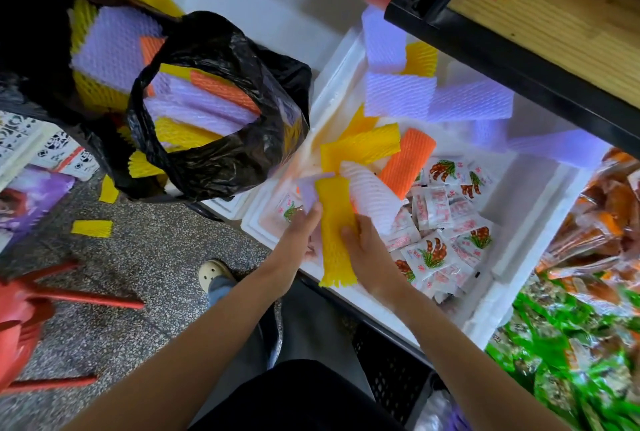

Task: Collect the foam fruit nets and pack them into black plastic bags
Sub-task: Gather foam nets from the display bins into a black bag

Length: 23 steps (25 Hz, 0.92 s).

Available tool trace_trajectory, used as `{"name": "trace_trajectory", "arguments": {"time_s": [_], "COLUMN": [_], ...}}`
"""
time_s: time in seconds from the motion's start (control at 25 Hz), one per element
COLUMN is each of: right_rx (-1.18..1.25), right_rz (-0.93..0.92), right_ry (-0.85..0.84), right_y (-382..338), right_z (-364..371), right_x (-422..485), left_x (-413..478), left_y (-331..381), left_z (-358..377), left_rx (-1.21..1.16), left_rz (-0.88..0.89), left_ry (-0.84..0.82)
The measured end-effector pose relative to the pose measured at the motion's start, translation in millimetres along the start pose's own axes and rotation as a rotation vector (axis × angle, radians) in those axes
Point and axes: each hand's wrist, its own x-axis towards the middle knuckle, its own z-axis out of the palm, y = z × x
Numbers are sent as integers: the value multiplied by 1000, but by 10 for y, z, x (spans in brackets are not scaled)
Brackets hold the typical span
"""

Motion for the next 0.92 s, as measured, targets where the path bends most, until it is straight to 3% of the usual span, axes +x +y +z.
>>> {"name": "trace_trajectory", "arguments": {"time_s": [0.16, 0.24, 0.32, 0.4, 0.52, 0.68, 0.76, 0.92], "right_rx": [-300, -394, -579, -720, -613, -228, -312, -531], "right_rz": [-241, -302, -221, -46, -9, -102, -40, 112], "right_ry": [-44, 88, 219, 201, 153, 412, 457, 309], "right_y": [19, 8, 69, 151, 208, 87, 137, 302], "right_z": [56, -85, -257, -364, -440, -672, -775, -733], "right_x": [30, 178, 457, 672, 746, 753, 861, 994], "left_x": [-42, -49, -82, -86, -88, -59, -52, -28], "left_y": [-76, -96, -95, -129, -161, -174, -149, -117], "left_z": [-138, -268, -350, -399, -443, -463, -425, -348], "left_rx": [60, 91, 143, 148, 132, 164, 170, 192], "left_rz": [178, 211, 210, 192, 182, 196, 193, 204], "left_ry": [113, 178, 190, 190, 196, 185, 171, 138]}}
